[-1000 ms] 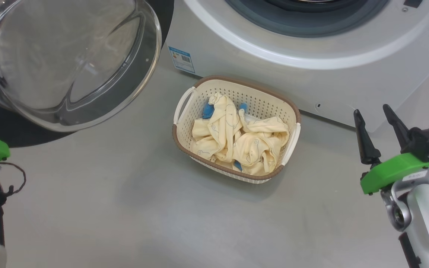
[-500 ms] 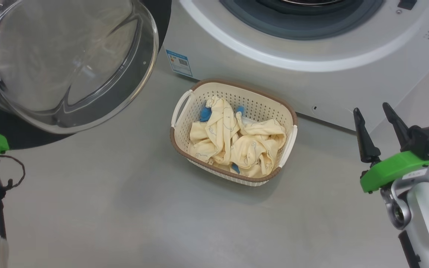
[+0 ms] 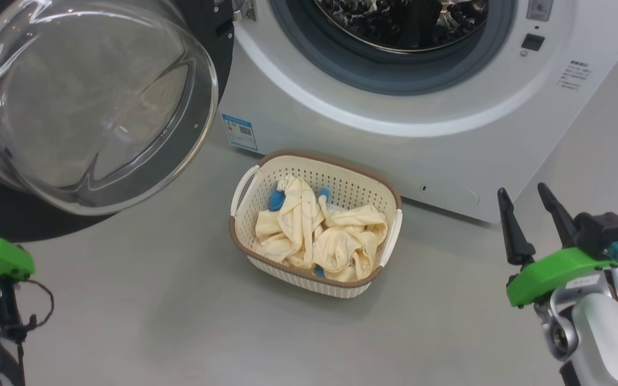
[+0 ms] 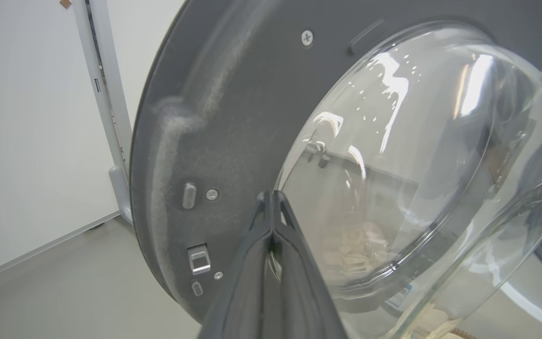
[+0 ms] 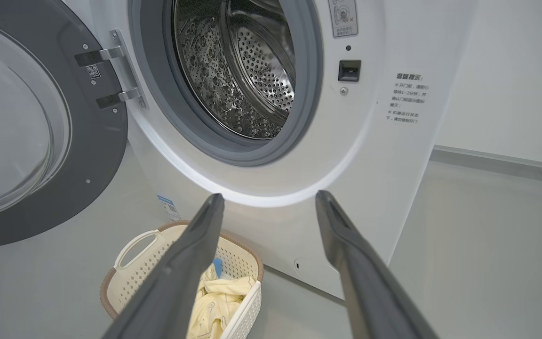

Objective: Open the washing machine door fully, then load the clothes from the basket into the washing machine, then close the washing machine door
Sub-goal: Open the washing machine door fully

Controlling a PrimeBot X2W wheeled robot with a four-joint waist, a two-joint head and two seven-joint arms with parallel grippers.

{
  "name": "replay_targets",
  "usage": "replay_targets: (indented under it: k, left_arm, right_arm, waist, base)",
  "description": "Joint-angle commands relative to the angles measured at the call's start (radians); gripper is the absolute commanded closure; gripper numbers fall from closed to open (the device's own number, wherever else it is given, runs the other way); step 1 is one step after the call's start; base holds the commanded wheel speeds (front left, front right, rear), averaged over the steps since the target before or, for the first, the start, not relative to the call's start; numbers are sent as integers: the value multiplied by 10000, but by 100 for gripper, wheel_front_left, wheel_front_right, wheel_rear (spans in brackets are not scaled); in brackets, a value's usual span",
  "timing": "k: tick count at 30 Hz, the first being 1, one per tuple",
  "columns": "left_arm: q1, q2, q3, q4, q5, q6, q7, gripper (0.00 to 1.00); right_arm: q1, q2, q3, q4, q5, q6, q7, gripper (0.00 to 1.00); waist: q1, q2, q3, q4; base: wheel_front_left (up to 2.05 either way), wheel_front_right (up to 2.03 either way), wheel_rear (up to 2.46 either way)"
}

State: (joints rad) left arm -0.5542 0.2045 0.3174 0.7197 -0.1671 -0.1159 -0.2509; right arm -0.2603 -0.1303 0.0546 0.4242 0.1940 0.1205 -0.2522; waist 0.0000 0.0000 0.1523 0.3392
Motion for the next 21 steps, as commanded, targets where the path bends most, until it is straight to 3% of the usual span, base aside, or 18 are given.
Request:
replay_targets:
  k: [1, 5, 6, 8, 9, 10, 21]
  left_arm:
    - [60, 395, 256, -480, 98, -45, -108, 100]
    - [769, 177, 237, -920, 114, -87, -109, 100]
    - [940, 137, 231, -1034, 117, -95, -109, 77]
    - [1260, 80, 214, -1270, 109, -109, -109, 47]
    - [1417, 25, 169, -1372, 127, -114, -109, 11]
    - [1569, -29, 132, -1475, 140, -118, -109, 0]
    - [2601, -250, -440, -2395, 103, -142, -109, 0]
  right_arm:
    - [-22, 18, 132, -262, 50, 102, -95, 0]
    - [302, 149, 102, -231, 62, 102, -95, 0]
    - [374, 185, 87, -232, 61, 102, -95, 0]
    - [511, 242, 48, -233, 67, 102, -95, 0]
    - [576, 267, 34, -230, 64, 102, -95, 0]
    - [636, 294, 31, -228, 56, 102, -95, 0]
    - [898, 383, 40, -258, 22, 102, -95, 0]
  waist:
    - [0, 0, -305, -148]
    - [0, 0, -746, -383]
    - [0, 0, -845, -451]
    - [0, 0, -1002, -574]
    - [0, 0, -1075, -640]
    - [0, 0, -1146, -720]
    - [0, 0, -1554, -1860]
  base:
    - [0, 0, 0]
    - [0, 0, 0]
    - [0, 0, 0]
    - [0, 0, 0]
    - [0, 0, 0]
    - [0, 0, 0]
    - [0, 0, 0]
